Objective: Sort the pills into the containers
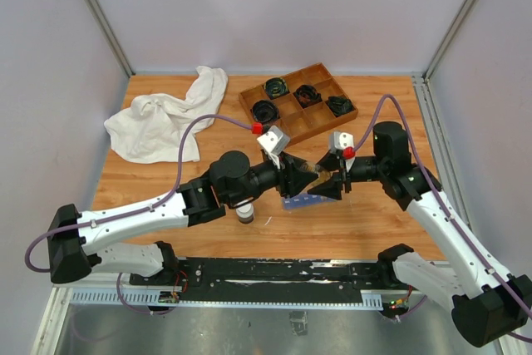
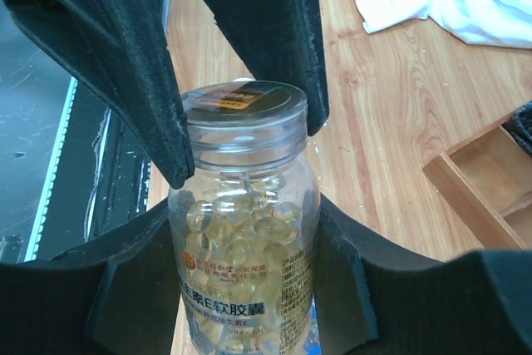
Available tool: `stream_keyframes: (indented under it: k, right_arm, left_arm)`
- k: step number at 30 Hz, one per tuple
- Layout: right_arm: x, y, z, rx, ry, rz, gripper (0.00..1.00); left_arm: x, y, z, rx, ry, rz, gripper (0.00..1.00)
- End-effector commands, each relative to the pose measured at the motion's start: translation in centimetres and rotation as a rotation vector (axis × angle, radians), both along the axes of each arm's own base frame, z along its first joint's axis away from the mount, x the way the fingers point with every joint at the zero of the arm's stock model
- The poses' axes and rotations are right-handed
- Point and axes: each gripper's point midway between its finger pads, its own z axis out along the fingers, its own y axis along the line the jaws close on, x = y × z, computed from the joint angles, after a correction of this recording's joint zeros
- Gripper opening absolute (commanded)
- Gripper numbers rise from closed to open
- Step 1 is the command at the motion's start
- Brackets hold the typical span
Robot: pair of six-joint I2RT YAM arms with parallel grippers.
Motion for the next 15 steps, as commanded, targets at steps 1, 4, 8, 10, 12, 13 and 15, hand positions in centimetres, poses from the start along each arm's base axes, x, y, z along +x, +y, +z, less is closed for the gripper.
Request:
stream_keyframes:
  k: [1, 4, 8, 10, 12, 13, 15]
  right_arm:
    - [-0.4, 0.2, 2.1, 0.068, -0.042, 0.039, 0.05]
    - [-0.9, 0.2, 2.4, 0.084, -0.043, 0.063, 0.05]
    - [-1.3, 0.1, 2.7, 0.100, -0.047, 0.082, 0.05]
    - [-1.4, 0.1, 2.8, 0.103, -0.046, 0.085, 0.05]
    - [-1.4, 0.1, 2.8, 0.104, -0.047, 0.087, 0.05]
    - [-1.4, 0.1, 2.8, 0.104, -0.046, 0.089, 0.05]
    - [-1.4, 0.1, 2.8, 0.104, -0.046, 0.088, 0.05]
  left_arm:
    - [-4.0, -1.5, -2.5, 0.096, -0.179, -0.278, 0.38]
    - [-5.3, -1.4, -4.0, 0.170, -0.331, -0.424, 0.38]
    - [-5.6, 0.1, -5.2, 0.209, -0.513, -0.595, 0.39]
    - [-5.1, 0.8, -5.5, 0.227, -0.574, -0.629, 0.40]
    - [-4.8, 1.0, -5.6, 0.246, -0.604, -0.647, 0.42]
    - [-4.5, 1.0, -5.5, 0.256, -0.605, -0.648, 0.43]
    - [-3.7, 0.8, -4.9, 0.275, -0.606, -0.643, 0.44]
